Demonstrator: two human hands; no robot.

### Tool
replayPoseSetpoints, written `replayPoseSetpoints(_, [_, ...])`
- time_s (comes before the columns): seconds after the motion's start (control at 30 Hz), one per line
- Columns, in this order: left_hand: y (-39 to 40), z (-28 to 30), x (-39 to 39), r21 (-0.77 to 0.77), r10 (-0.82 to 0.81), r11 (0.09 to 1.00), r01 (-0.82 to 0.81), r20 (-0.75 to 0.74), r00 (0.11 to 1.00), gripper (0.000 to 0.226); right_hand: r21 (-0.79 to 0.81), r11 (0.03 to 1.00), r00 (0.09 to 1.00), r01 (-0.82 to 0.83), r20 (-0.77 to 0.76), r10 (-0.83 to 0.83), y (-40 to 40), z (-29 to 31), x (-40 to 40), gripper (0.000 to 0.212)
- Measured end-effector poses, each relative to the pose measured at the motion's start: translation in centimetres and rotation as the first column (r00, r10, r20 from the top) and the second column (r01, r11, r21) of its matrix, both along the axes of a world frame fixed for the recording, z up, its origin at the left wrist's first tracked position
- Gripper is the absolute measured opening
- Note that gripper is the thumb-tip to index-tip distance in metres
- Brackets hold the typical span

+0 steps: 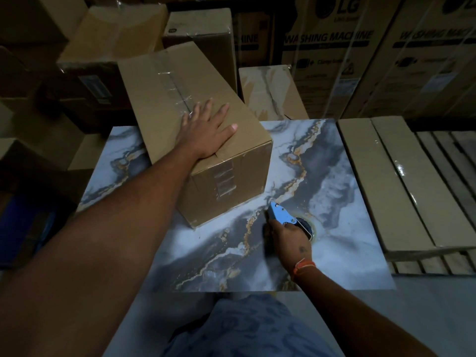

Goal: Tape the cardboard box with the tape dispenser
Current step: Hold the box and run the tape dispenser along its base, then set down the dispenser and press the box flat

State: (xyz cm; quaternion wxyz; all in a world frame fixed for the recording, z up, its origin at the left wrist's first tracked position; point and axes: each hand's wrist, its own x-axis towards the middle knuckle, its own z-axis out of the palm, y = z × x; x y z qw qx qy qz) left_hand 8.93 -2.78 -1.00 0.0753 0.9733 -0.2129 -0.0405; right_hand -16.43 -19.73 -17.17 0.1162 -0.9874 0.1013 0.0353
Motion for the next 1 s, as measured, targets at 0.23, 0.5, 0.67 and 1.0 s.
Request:
replayPoseSetpoints(0.23, [0.0, 0.2, 0.0, 0.0, 0.006, 1.0, -0.006, -0.003, 1.0, 0.073, -0.118, 0.989, 0.996, 0.085, 0.006, -0.085, 0.9, 0.4, -1.8, 0.072])
replayPoseSetpoints(0.5, [0.6, 0.4, 0.4, 0.048, -0.234, 0.97, 0.236, -0.046, 0.971, 0.075, 0.427, 0.904, 0.929, 0.0, 0.334, -0.158, 6.2, 5.6, -1.6, 0.057])
replayPoseSetpoints(0.67, [1.8, 0.9, 2.4, 0.078, -0.543, 0.835, 0.545, -0.042, 0.839, 0.079, 0.613, 0.786, 0.853, -0.082, 0.451, -0.262, 12.3, 9.3, 2.3, 0.072])
replayPoseSetpoints(1.0, [2.2, -0.1, 2.9, 0.01, -0.582, 0.813, 0.582, 0.023, 0.813, 0.08, 0.866, 0.494, 0.79, 0.074, 0.251, -0.559, 21.0, 4.1, 9.2, 0.072])
